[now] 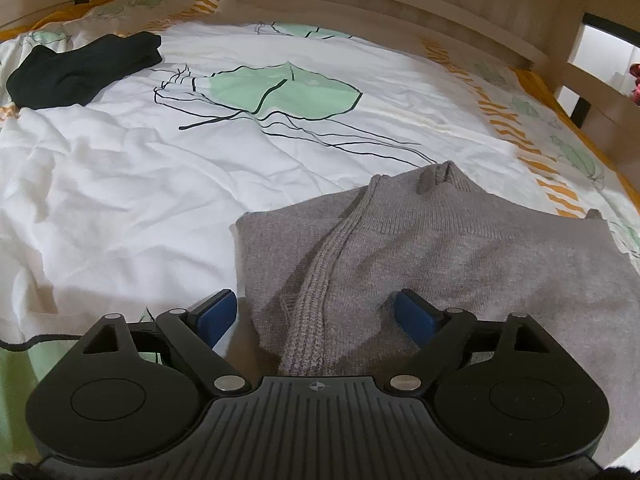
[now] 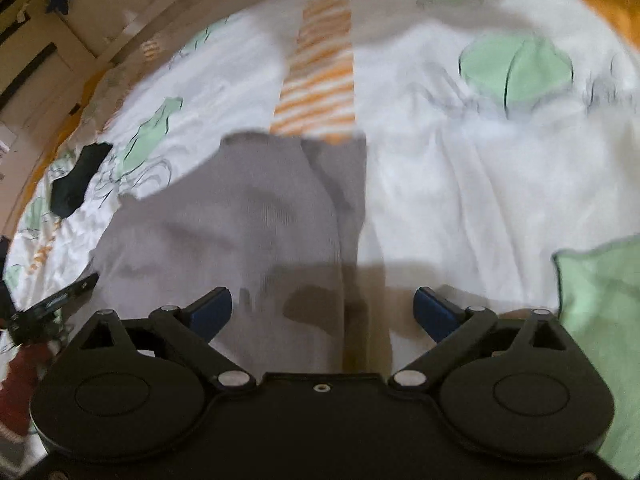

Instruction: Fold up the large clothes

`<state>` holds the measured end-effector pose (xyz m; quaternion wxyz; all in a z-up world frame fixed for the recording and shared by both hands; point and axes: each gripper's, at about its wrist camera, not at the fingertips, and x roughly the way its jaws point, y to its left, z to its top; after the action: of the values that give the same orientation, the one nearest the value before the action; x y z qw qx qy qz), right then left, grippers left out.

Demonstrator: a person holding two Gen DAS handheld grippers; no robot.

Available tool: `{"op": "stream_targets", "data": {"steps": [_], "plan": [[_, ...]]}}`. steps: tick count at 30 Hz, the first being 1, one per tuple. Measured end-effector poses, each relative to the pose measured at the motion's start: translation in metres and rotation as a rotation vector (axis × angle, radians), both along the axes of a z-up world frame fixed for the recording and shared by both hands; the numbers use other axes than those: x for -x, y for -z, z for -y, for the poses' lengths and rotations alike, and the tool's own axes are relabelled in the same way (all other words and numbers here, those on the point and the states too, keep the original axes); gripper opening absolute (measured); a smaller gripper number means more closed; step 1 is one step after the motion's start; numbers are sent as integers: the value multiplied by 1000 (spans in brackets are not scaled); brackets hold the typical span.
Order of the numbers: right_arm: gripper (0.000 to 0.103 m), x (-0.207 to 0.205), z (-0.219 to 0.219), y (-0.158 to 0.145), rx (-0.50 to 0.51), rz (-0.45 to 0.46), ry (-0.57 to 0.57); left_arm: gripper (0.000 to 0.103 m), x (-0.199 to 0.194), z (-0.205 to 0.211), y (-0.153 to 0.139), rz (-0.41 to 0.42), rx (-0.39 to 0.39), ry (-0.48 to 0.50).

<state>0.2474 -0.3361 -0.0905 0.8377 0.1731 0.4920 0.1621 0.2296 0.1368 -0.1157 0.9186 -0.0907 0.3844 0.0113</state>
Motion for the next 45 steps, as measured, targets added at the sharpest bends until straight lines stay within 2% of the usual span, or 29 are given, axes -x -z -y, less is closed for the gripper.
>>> {"op": "stream_targets", "data": {"steps": [3,6,9,12,17,22,24,26,28,29,34,40,43,45], "plan": [[103,-4,-7,7,-26,-30,-47,89,-1,-1,1,-3,7,-10],[103,-16,-19,22,-112,-80,-75,92,-2,-2,0,-10,17,-17],[103,-24,-26,26,-143,-71,-65,93,-4,-3,-1,-26,35,-19],[103,-30,-21,32,-236,-60,-33,91,0,-5,-7,-24,57,-37],[103,-32,-3,39,-376,-88,43,91,22,4,-40,72,68,-74],[103,-32,-8,38,-346,-87,44,91,44,47,-73,188,57,-28],[103,-31,-13,36,-318,-81,33,91,49,72,-82,227,-14,-59],[103,-30,-15,34,-300,-80,24,90,50,101,-86,265,-128,-82],[103,-30,-16,34,-292,-80,23,80,44,124,-87,282,-185,-16],[103,-30,-17,34,-288,-81,23,73,39,133,-86,275,-180,25],[103,-30,-20,33,-266,-81,15,73,13,156,-76,227,-101,95],[103,-31,-23,32,-248,-83,10,71,-2,170,-55,161,-29,116],[103,-31,-23,32,-244,-86,9,63,-9,172,-43,133,24,106],[103,-31,-24,31,-242,-87,9,51,-13,169,-34,119,108,107]]}}
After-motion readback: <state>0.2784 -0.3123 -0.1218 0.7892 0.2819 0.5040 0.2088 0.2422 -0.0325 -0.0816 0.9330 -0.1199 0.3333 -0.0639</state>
